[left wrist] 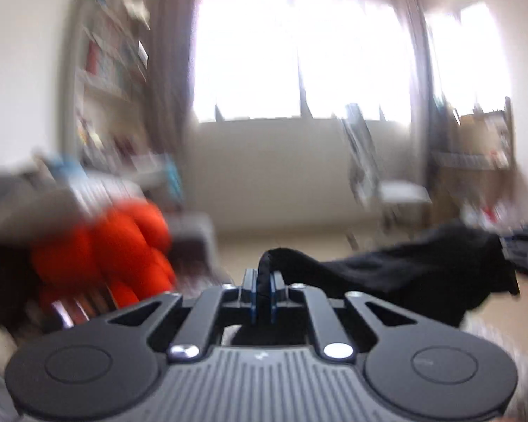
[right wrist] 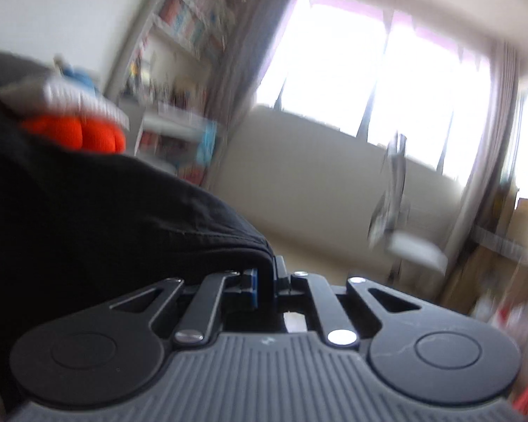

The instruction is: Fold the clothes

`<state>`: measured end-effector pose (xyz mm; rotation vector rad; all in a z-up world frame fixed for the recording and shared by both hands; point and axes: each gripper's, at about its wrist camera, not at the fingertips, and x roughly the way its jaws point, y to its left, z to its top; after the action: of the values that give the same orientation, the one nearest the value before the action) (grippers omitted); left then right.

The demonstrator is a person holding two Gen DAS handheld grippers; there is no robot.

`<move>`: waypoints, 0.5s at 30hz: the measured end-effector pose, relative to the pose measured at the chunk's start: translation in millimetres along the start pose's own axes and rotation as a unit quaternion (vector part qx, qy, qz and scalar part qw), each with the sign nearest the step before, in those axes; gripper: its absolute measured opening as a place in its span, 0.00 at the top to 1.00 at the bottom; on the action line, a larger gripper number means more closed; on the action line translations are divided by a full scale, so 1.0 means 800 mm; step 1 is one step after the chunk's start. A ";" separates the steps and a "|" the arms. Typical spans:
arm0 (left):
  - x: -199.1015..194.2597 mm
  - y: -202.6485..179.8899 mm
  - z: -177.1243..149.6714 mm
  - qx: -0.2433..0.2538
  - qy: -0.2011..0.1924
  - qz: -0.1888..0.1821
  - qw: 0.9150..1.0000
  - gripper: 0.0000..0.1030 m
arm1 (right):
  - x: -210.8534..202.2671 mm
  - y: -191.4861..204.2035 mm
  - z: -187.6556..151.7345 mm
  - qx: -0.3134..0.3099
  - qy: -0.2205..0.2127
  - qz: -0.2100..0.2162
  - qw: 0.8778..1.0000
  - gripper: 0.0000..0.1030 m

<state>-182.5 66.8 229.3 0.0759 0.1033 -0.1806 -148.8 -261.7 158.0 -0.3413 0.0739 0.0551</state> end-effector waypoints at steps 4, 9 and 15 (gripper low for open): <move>-0.055 0.013 0.100 -0.012 -0.120 0.039 0.992 0.93 | -0.039 -0.013 0.097 -0.025 -0.120 -0.033 0.992 0.93; -0.122 0.005 0.201 -0.002 -0.243 0.097 0.965 0.93 | -0.083 -0.040 0.172 -0.042 -0.205 -0.058 0.976 0.93; -0.169 -0.011 0.258 -0.004 -0.301 0.137 0.944 0.93 | -0.129 -0.068 0.232 -0.072 -0.266 -0.079 0.958 0.93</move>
<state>-296.4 64.2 448.2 0.0231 -0.5159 0.0816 -236.3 -254.5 359.2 -0.4666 -0.4929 -0.0076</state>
